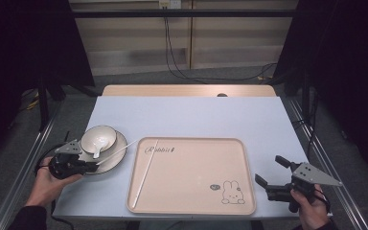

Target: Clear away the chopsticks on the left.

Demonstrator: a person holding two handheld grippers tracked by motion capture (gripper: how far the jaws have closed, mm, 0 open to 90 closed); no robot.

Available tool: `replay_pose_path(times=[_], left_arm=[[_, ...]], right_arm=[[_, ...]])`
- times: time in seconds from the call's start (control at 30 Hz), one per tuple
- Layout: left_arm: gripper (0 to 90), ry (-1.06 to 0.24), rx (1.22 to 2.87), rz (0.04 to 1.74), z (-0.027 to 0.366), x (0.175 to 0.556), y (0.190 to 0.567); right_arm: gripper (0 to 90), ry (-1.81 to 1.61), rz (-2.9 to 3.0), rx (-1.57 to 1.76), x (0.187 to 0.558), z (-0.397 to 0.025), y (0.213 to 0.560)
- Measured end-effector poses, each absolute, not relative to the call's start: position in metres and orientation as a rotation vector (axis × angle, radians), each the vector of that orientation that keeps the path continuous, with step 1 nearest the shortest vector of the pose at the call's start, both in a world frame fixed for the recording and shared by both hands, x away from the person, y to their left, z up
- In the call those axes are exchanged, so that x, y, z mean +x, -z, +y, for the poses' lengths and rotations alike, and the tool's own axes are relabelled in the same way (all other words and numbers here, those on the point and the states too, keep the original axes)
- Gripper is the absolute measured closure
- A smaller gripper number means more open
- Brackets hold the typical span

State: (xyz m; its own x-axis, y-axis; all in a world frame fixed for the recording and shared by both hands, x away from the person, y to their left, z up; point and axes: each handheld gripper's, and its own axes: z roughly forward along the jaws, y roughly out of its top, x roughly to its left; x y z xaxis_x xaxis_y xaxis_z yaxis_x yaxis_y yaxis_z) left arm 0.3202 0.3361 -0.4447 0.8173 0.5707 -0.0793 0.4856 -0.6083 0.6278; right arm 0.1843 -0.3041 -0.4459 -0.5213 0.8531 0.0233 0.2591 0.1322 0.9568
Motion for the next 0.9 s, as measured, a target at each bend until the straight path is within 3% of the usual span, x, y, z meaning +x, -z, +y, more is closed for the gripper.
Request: replay_pose_path(times=[0.4, 0.9], left_arm=[[84.7, -0.131, 2.257, 0.842, 0.335, 0.311, 0.434], [84.7, -0.125, 2.119, 0.92, 0.314, 0.268, 0.413]], right_arm=[[2.5, -1.406, 1.862, 1.064, 0.184, -0.304, 0.446], [2.4, -1.415, 1.858, 1.064, 0.185, -0.303, 0.445]])
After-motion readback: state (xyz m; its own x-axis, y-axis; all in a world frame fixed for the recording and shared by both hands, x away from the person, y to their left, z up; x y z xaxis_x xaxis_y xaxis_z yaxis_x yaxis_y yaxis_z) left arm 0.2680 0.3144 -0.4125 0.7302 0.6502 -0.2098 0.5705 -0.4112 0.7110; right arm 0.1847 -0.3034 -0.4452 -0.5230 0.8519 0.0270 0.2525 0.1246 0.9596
